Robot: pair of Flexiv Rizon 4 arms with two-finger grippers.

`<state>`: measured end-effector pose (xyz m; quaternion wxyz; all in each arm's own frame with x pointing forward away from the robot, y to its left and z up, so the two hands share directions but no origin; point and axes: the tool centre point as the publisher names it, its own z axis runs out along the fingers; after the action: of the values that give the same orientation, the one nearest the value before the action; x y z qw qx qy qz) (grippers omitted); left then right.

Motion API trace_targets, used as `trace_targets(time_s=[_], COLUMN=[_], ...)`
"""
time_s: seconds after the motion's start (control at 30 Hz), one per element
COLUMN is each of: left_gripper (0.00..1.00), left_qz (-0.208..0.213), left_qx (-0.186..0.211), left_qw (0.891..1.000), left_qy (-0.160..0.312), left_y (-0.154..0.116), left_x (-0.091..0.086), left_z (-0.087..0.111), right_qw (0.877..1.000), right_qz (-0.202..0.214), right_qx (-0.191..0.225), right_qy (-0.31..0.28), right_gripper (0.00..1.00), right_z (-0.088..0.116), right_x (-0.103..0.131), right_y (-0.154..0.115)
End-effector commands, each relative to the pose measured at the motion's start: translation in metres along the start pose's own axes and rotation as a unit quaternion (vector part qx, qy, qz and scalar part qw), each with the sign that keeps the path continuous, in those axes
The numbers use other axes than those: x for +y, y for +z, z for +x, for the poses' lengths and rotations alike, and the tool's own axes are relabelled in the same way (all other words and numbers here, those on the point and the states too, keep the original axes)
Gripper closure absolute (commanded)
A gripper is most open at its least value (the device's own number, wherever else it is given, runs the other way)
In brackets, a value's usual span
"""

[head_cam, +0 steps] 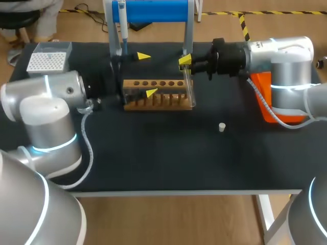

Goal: Invert the test tube, pick up the pipette, mount the tip to pipette, aspirate from beaker and dispense into the tube, eject the tip, return the pipette, and cap with the stopper.

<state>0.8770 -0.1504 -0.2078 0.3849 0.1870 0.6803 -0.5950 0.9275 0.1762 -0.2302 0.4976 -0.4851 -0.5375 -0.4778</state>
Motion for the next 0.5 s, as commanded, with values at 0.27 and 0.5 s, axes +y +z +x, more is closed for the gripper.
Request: trace_targets(time_s=[0.27, 0.5], left_gripper=[0.00, 0.00], left_qz=[0.090, 0.079], left_qx=[-0.012, -0.011], left_qw=[0.988, 0.986], left_qy=[0.126, 0.146], left_y=[0.0050, 0.0052], left_x=[-0.0026, -0.0055], left_z=[0.0050, 0.0051], right_qw=[1.000, 1.000], right_qz=[0.000, 0.000], right_qx=[-0.001, -0.001], right_qy=[0.000, 0.000], right_gripper=[1.00, 1.00], right_z=[0.0011, 0.0011], right_x=[-0.0001, -0.0001], right_y=[-0.0002, -0.0002])
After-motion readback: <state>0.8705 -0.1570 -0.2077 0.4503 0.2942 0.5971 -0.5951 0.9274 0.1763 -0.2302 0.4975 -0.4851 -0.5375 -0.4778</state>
